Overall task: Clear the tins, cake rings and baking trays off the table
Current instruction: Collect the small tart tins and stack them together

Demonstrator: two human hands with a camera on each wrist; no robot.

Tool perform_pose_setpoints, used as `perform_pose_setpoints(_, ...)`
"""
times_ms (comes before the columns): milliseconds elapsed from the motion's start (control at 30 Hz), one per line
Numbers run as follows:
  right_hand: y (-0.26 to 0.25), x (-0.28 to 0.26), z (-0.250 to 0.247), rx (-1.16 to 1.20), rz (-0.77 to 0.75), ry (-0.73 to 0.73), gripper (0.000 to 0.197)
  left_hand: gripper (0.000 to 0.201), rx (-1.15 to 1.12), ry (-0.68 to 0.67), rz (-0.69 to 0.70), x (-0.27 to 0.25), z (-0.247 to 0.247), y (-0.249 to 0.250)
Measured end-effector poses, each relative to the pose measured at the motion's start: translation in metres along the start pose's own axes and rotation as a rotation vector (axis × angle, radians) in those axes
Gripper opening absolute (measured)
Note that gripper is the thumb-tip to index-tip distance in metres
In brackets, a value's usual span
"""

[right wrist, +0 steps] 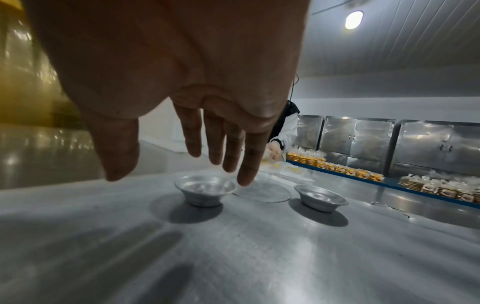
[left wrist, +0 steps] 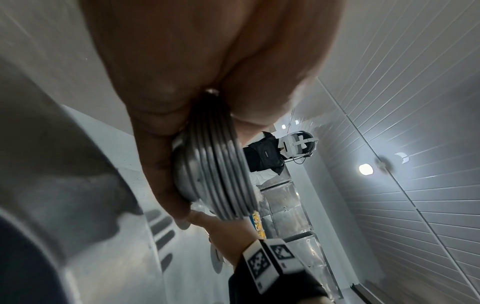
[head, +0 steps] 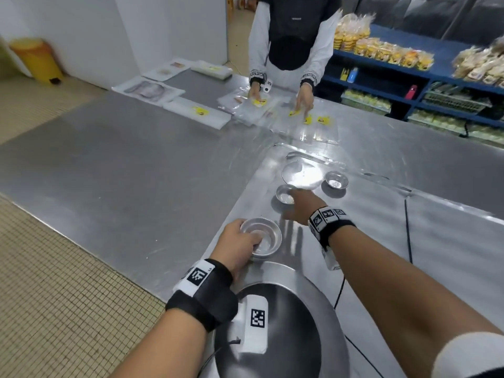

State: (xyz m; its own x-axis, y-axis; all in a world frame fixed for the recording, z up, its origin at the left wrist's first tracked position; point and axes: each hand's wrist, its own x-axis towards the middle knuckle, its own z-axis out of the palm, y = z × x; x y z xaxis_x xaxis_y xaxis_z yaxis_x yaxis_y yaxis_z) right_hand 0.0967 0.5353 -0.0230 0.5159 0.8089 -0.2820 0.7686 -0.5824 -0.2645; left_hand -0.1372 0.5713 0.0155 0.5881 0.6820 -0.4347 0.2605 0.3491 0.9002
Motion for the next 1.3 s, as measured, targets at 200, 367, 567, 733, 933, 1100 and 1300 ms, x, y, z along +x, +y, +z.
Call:
perform_pose_setpoints(200,0.012,0.057,0.018,-0.047,0.066,0.005,0.078,0.024,-0.011,-0.007,-0.045,0.013,-0.009,-0.004)
perform_pose_setpoints(367,0.007,0.065,0.013,-0.096,0.084,-0.031,0.047,0.028,-0.017,-0.001,-0.051,0.012,-0.013,-0.006)
perform_pose_setpoints(567,0.001,0.045,0.011,-0.057,0.105,-0.028,0.033,0.031,-0.053,0.044,-0.042,0.004,-0.016,-0.012)
perform_pose_setpoints(733,0.006,0.020,-0.002,0.021,0.152,-0.016,0.092,0.026,-0.056,0.066,-0.046,0.001,-0.007,-0.019)
perform_pose_setpoints(933,0.019,-0.039,-0.019,0.106,0.046,0.082,0.094,0.018,-0.015,0.028,-0.053,-0.023,0.018,-0.015)
perform_pose_setpoints(1100,0.027,-0.099,-0.038,0.198,-0.046,0.163,0.071,0.023,-0.088,0.009,-0.079,-0.038,0.040,-0.018)
perform_pose_setpoints(1300,0.024,-0.173,-0.047,0.267,-0.127,0.240,0.079,0.077,-0.081,-0.082,-0.112,-0.053,0.069,-0.013)
